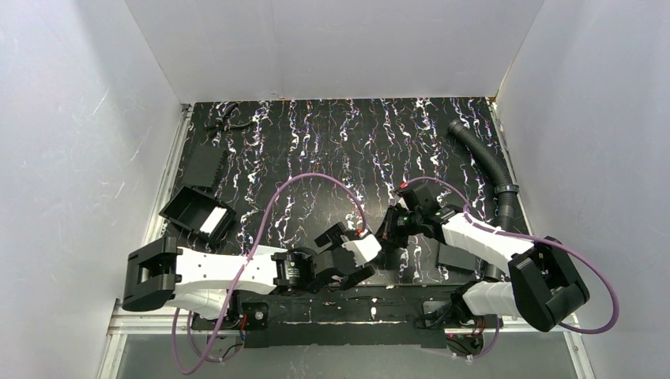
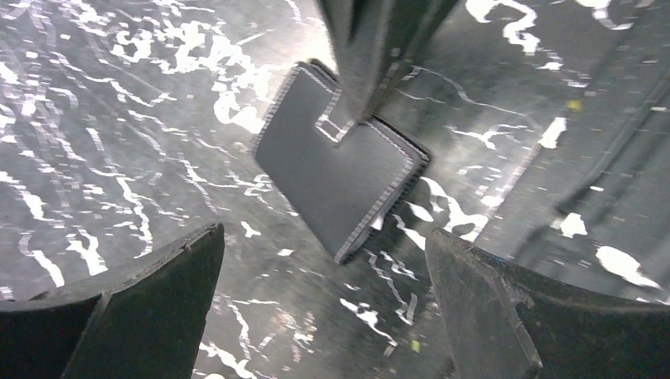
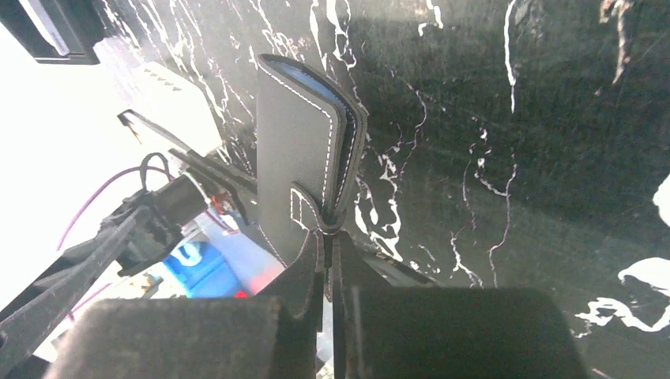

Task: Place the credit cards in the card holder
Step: Pick up the card holder from the center of the board.

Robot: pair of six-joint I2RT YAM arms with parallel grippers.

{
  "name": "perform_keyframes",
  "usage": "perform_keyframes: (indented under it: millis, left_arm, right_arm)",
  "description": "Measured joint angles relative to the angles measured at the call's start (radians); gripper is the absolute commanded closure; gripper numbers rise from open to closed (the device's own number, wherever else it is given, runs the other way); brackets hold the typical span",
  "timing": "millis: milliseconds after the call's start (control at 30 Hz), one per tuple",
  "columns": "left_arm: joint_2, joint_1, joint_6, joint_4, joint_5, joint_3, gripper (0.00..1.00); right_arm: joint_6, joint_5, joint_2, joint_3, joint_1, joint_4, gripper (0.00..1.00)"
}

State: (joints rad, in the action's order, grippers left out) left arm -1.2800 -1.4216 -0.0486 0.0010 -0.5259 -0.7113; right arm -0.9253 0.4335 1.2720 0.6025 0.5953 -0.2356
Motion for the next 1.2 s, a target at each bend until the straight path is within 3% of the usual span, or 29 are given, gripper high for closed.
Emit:
perform_keyframes:
  millis: [167,467,500,533,600,633,767,833,900,1033,1200]
  left_arm:
    - [-0.103,0.003,0.109,0.046,-0.111,-0.006,0.01]
    - [-0.235,-0.021,0.197,0.091,-0.165,-0.026,0.02]
    - [-0.235,-0.023,0.198,0.101,-0.175,-0.027,0.08]
    - [-0.235,-0.023,0.199,0.111,-0.188,-0.027,0.26]
    - [-0.235,-0.023,0.199,0.124,-0.228,-0.027,0.50]
    - [-0.235,-0.023,0.199,0.127,-0.248,-0.029,0.60]
    - [-0.224,-0.025,0.167,0.124,-0.271,-0.031,0.86]
    - [-0.182,0.008,0.103,0.069,-0.208,-0.030,0.91]
    - [-0.096,0.089,0.021,0.003,-0.087,-0.029,0.97]
    - [0.134,0.317,-0.148,-0.077,0.256,-0.014,1.00]
    - [0.238,0.492,-0.285,-0.158,0.707,-0.038,1.00]
  right_arm:
    - [-0.090,0.049,-0.002,-0.004,-0.007,0.002,0.99]
    - [-0.226,0.064,-0.057,-0.017,-0.011,-0.001,0.99]
    - [-0.234,0.065,-0.058,-0.018,-0.011,-0.001,0.99]
    - [-0.244,0.068,-0.058,-0.020,-0.011,0.001,0.99]
    - [-0.261,0.073,-0.066,-0.031,-0.011,0.005,0.99]
    - [-0.270,0.074,-0.071,-0.037,-0.011,0.006,0.94]
    - [-0.286,0.066,-0.138,-0.060,-0.017,0.025,0.33]
    - [-0.213,0.066,-0.172,-0.055,-0.039,-0.002,0.13]
    - [-0.085,0.046,-0.188,-0.026,-0.082,-0.061,0.07]
    - [0.206,0.028,-0.227,0.025,-0.140,-0.105,0.03]
    - [0.325,0.266,-0.348,-0.021,-0.141,0.092,0.02]
